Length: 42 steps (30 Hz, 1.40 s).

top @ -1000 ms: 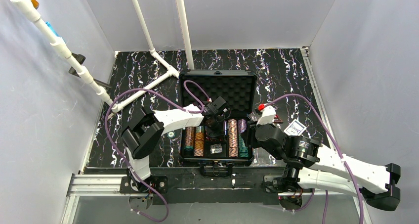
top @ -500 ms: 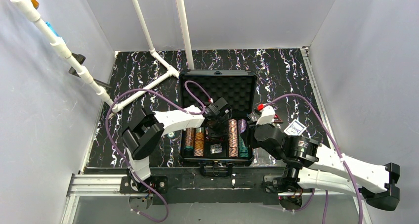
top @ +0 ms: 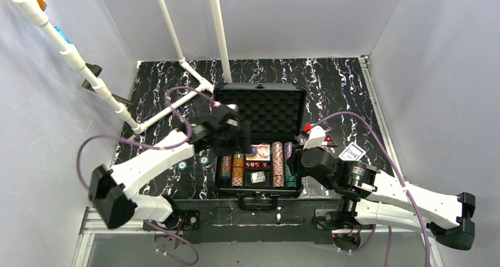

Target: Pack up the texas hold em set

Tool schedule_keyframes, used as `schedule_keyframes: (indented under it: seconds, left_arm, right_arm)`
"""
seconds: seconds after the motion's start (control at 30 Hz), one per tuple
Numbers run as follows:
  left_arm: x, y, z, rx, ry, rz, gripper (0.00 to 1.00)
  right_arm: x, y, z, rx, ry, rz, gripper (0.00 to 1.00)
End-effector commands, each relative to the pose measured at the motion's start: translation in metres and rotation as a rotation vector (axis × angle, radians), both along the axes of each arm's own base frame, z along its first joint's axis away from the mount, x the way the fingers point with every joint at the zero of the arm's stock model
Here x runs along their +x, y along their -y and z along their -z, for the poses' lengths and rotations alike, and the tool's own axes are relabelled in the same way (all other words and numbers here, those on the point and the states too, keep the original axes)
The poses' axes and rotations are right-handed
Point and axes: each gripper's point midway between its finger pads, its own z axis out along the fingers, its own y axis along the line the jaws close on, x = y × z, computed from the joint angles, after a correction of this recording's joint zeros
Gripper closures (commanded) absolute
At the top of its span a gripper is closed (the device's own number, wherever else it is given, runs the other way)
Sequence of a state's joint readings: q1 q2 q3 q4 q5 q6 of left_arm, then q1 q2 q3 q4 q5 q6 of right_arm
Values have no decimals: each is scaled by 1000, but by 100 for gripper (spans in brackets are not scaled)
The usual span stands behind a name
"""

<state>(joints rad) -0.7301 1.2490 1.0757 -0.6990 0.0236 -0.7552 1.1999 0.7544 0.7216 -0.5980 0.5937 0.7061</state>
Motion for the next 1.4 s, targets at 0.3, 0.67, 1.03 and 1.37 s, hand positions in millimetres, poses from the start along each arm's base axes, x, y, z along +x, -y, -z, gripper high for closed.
schedule_keyframes:
  seconds: [0.3, 0.67, 1.03, 1.37]
  left_arm:
    - [69, -188, 61, 286, -98, -297, 32]
    - [110, -171, 97, 224, -106, -64, 30]
    - [110, -156, 119, 175, -163, -25, 49]
    - [98, -156, 132, 251, -211, 6, 59]
  right_arm:
    - [5, -11, -14, 47, 17, -4, 53]
    - [6, -9, -16, 53, 19, 5, 53]
    - [6, -12, -16, 48, 22, -7, 53]
    - [6, -8, -18, 54, 25, 3, 53]
